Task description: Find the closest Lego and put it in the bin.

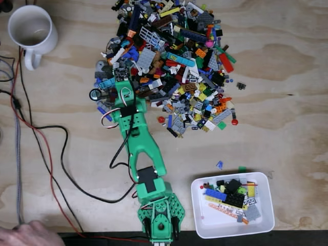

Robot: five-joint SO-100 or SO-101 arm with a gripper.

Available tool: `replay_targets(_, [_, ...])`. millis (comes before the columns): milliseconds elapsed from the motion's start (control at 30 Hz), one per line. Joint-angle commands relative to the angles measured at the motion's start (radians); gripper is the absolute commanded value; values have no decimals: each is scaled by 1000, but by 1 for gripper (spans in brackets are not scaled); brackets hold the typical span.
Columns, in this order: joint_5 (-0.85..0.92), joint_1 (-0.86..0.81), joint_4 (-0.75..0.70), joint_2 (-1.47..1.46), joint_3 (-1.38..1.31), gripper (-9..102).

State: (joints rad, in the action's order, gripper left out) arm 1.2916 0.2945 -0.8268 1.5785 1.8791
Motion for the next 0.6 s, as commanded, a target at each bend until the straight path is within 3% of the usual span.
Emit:
replay_targets(0, [2,-129,-183,288,-132,5])
replay_targets(200, [64,-482,-442,525,-121,7])
replay_targets(567, [308,-1328,-431,718,160,9])
